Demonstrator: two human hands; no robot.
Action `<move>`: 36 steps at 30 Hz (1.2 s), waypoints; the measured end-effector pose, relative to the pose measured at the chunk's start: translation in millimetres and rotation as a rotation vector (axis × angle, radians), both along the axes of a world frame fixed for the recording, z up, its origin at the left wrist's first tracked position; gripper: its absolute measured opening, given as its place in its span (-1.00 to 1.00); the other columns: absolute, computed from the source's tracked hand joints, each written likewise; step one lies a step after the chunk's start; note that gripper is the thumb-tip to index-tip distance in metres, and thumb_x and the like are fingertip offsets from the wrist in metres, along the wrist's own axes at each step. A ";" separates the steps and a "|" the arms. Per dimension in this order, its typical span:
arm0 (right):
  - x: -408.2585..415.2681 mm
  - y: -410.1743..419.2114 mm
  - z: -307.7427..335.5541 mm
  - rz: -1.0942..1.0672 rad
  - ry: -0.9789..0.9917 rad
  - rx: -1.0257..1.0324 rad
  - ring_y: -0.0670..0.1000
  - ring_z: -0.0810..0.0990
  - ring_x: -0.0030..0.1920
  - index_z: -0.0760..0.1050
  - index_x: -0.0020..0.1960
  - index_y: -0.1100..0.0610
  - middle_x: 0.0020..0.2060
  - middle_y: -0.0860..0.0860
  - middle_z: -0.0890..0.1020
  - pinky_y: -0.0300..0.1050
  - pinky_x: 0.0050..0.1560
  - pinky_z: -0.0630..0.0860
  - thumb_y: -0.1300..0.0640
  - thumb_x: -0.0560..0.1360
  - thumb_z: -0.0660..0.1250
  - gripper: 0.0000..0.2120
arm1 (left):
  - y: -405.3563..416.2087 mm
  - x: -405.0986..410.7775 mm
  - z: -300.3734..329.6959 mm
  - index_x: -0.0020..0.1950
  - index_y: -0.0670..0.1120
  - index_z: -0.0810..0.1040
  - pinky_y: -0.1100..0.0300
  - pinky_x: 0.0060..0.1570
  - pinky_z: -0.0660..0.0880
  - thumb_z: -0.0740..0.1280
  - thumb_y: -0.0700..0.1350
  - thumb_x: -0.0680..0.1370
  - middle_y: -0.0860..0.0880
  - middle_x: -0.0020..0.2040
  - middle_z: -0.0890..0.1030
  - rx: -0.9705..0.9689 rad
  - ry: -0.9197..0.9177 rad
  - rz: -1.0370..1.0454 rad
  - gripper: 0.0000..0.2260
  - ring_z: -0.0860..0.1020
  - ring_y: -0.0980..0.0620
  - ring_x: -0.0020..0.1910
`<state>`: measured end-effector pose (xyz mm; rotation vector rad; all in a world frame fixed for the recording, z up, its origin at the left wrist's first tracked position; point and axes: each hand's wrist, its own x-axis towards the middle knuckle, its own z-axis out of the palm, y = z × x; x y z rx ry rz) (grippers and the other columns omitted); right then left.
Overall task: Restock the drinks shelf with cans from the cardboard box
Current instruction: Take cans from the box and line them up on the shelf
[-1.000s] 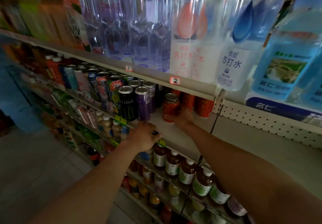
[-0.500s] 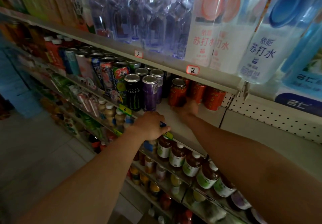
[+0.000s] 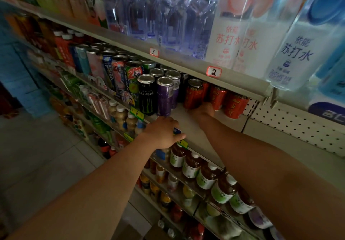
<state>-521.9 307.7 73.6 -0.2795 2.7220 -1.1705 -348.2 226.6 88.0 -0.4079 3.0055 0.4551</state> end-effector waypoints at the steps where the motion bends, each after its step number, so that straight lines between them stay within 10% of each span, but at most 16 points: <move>1: 1.2 2.1 1.2 0.019 -0.012 -0.005 0.10 0.58 0.23 0.50 0.31 0.12 0.23 0.09 0.60 -0.09 0.17 0.53 -0.18 0.30 0.54 -0.31 | 0.3 2.4 0.4 0.32 0.05 0.45 -0.10 0.26 0.40 0.18 0.31 0.55 -0.01 0.33 0.43 -0.001 0.002 -0.007 -0.53 0.33 -0.05 0.35; 10: 164.3 70.1 -1.7 0.349 0.517 -0.527 -0.06 0.55 -0.17 0.53 -0.05 0.11 -0.12 -0.01 0.58 -0.23 -0.17 0.46 0.12 0.51 0.39 -0.92 | 15.1 105.7 -84.8 0.26 -0.06 0.49 0.23 0.16 0.43 0.37 -0.07 0.54 -0.02 0.20 0.53 0.198 0.806 0.306 -0.69 0.51 0.02 0.19; 15: 247.5 70.1 -154.3 0.886 0.129 -0.197 -0.11 0.59 -0.26 0.54 0.06 0.03 -0.23 -0.12 0.62 -0.06 -0.23 0.56 0.00 0.53 0.37 -0.85 | 45.9 176.1 -226.0 0.01 -0.04 0.56 0.27 -0.14 0.45 0.33 -0.03 0.54 0.02 -0.03 0.64 0.453 0.274 0.667 -0.88 0.61 0.01 -0.01; 20: 288.7 108.0 -375.7 0.997 -0.433 0.409 0.17 0.57 0.16 0.49 0.26 0.21 0.13 0.18 0.61 -0.08 0.17 0.43 0.09 0.55 0.36 -0.66 | 103.7 274.8 -381.8 0.11 -0.18 0.59 0.14 0.10 0.44 0.38 -0.02 0.50 -0.16 0.09 0.65 0.674 -0.147 0.865 -0.72 0.59 -0.12 0.14; 32: 369.1 104.9 -689.3 1.226 -0.415 0.666 0.09 0.46 0.30 0.32 0.43 0.06 0.29 0.06 0.46 -0.16 0.21 0.37 0.08 0.44 0.44 -0.39 | 172.5 396.2 -649.4 0.22 -0.08 0.54 0.13 0.20 0.43 0.39 -0.07 0.49 -0.08 0.21 0.56 0.774 -0.242 1.150 -0.69 0.53 -0.04 0.19; 36: 397.0 92.0 -750.7 1.398 -0.312 0.799 0.23 0.34 0.40 0.11 0.55 -0.01 0.40 0.20 0.36 0.12 0.30 0.41 -0.06 0.49 0.39 -0.26 | 178.9 408.5 -694.5 0.24 -0.05 0.51 0.05 0.22 0.46 0.39 -0.06 0.49 -0.06 0.22 0.50 0.781 -0.163 1.209 -0.67 0.54 -0.06 0.16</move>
